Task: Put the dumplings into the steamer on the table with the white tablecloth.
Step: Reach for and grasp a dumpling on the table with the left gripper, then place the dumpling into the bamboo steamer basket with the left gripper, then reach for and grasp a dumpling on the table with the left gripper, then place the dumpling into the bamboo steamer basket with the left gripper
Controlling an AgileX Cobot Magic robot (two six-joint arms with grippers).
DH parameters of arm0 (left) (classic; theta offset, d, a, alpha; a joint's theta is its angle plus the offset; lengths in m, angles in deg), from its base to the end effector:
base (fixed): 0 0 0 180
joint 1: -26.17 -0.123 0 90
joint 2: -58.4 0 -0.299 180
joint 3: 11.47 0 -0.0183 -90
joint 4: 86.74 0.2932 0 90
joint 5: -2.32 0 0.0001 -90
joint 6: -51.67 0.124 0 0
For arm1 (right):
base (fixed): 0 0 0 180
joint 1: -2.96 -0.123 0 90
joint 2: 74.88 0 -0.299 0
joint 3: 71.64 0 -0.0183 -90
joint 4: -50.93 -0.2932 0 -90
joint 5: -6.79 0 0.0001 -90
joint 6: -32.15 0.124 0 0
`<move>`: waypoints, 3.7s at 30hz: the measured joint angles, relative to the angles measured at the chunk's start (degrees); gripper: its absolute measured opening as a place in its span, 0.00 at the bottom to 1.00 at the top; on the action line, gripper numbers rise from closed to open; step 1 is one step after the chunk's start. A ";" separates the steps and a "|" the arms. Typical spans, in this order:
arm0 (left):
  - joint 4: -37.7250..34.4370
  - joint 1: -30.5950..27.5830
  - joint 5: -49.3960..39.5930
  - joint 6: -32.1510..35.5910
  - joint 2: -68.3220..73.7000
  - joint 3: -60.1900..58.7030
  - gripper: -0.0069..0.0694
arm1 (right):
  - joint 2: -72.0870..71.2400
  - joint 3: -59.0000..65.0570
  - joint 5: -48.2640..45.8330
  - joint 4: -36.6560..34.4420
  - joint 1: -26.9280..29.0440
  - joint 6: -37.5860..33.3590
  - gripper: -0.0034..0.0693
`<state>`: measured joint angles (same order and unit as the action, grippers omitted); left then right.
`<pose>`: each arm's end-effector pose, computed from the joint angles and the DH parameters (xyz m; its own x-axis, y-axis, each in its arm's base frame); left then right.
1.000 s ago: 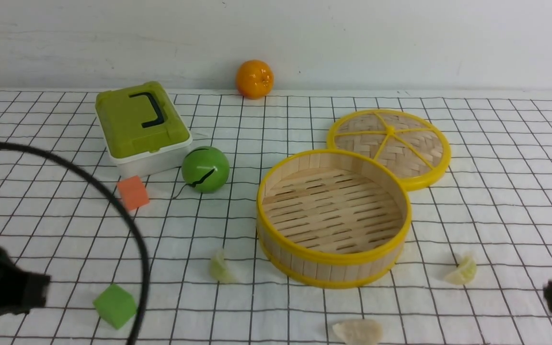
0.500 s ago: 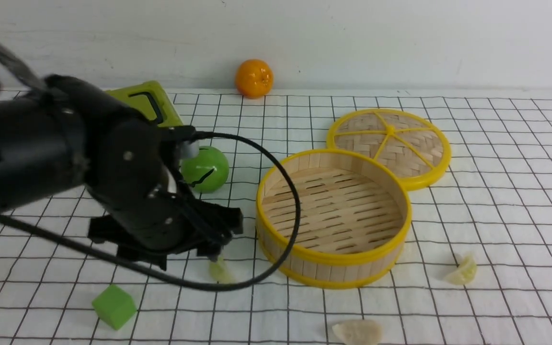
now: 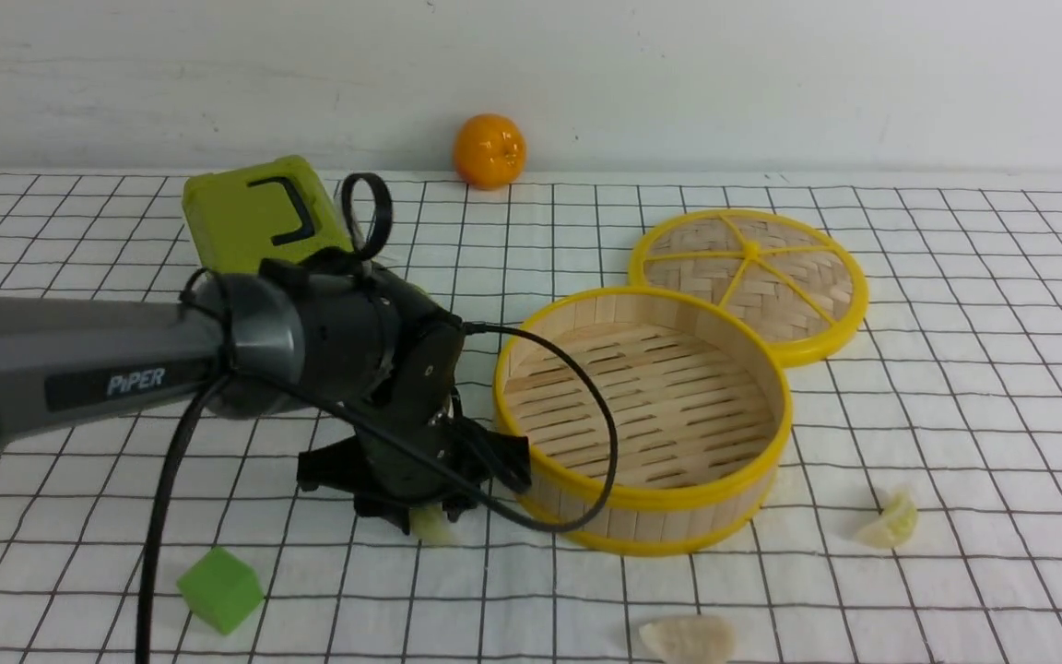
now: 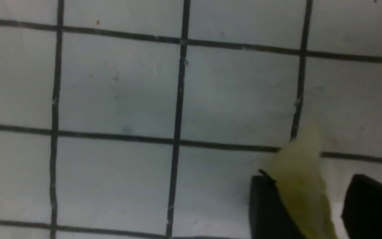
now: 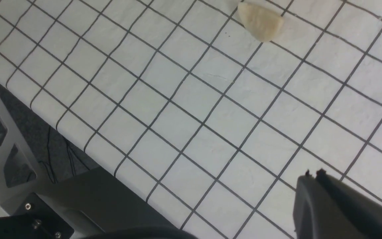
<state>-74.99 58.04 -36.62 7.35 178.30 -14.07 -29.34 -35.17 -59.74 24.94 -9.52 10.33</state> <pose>0.3875 -0.2222 0.1239 -0.9369 -0.0895 -0.3379 -0.0625 0.9940 -0.0899 0.1273 0.0792 0.3009 -0.7190 -0.3354 -0.6088 -0.5612 0.7969 0.2237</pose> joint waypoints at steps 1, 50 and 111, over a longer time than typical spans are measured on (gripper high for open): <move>0.14 0.00 -0.14 -0.01 0.25 0.62 0.34 | 0.00 0.00 0.00 0.30 -0.69 0.00 0.04; -20.14 10.73 -31.62 48.61 7.20 49.05 0.84 | -0.11 0.00 3.71 3.69 -2.39 0.36 0.09; -8.00 -0.02 -12.50 28.91 17.90 40.24 0.48 | 10.75 -0.11 15.09 13.93 -2.39 14.94 0.15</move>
<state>-82.99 58.03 -49.12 36.26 196.20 26.17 -18.59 -35.28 -44.66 38.87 -11.90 25.27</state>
